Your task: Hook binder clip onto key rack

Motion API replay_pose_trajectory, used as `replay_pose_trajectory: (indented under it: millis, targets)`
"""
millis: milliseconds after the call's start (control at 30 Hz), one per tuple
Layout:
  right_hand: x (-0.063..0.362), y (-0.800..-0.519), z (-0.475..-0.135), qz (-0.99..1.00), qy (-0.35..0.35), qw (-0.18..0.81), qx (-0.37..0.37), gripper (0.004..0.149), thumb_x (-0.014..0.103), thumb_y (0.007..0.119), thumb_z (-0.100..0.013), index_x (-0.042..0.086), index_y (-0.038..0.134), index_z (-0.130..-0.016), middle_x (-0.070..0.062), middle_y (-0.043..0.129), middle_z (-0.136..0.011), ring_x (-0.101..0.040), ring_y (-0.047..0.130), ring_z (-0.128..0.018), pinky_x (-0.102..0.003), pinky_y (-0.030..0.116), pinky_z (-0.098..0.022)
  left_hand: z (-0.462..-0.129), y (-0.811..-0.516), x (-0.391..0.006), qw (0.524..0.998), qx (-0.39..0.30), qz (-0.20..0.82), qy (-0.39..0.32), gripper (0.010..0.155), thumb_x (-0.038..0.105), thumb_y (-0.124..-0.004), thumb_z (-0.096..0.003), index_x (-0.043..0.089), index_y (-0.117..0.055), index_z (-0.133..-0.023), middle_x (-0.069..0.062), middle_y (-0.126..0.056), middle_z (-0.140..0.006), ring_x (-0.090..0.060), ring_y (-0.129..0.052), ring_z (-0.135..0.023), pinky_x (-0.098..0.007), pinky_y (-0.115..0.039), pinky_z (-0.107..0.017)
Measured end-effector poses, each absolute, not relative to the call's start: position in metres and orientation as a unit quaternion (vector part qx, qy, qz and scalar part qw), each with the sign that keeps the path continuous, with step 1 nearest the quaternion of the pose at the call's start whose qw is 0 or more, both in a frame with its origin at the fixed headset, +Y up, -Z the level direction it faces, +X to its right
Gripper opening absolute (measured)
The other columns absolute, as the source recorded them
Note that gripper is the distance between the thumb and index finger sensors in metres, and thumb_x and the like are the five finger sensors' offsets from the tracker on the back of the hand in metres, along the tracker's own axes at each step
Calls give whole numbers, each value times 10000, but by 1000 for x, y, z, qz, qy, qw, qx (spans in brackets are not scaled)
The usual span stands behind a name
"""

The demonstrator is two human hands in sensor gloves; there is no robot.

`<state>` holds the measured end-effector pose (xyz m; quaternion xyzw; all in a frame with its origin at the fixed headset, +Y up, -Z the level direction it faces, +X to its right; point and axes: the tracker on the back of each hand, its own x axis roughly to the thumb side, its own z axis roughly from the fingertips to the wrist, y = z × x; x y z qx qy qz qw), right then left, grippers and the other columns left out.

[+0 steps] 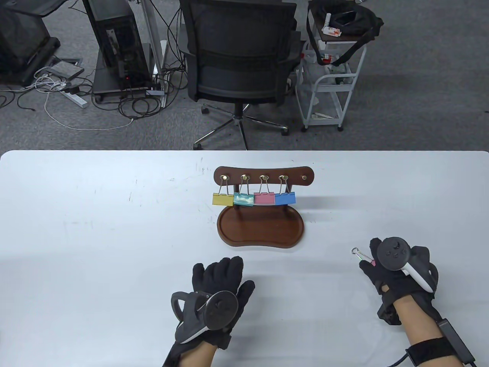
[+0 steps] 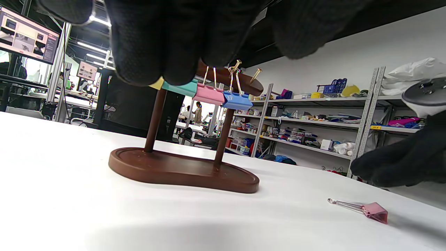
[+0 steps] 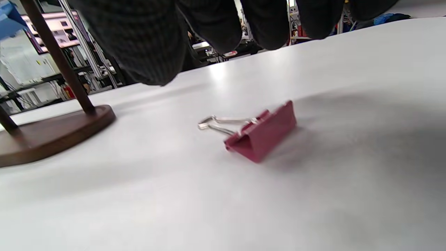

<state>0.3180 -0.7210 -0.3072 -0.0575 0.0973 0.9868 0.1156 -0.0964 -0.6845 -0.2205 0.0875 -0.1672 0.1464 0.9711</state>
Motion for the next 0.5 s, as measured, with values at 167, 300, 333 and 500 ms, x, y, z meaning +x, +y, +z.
replay_pose_trajectory:
  millis: [167, 300, 333, 500]
  targets:
    - [319, -735, -307, 986, 116, 98, -64, 774, 416, 817, -539, 53, 539, -1162, -315, 486, -1196, -652, 455, -1014, -754, 439, -683, -220, -684, -97, 970, 90, 150, -169, 699, 486, -768, -574, 24, -723, -1096, -274, -820, -1040, -545, -854, -890, -797, -499, -681]
    - [319, -742, -309, 986, 128, 80, -74, 767, 414, 811, -541, 65, 539, -1167, -309, 474, -1206, -650, 444, -1021, -754, 433, -687, -219, -684, -97, 970, 88, 150, -170, 698, 486, -767, -575, 25, -723, -1096, -272, -820, -1041, -544, -857, -888, -797, -499, -681]
    - [320, -743, -309, 986, 128, 80, -76, 766, 411, 812, -540, 66, 540, -1167, -309, 477, -1204, -646, 447, -1022, -754, 432, -687, -218, -685, -96, 970, 87, 149, -170, 698, 486, -766, -575, 24, -722, -1097, -271, -819, -1041, -545, -856, -889, -797, -499, -681]
    - [322, -753, -311, 984, 132, 78, -88, 742, 390, 816, -534, 63, 573, -1154, -295, 521, -1192, -641, 475, -1013, -749, 443, -686, -218, -684, -97, 969, 87, 152, -172, 700, 488, -766, -575, 25, -721, -1097, -271, -818, -1042, -544, -856, -889, -798, -498, -681]
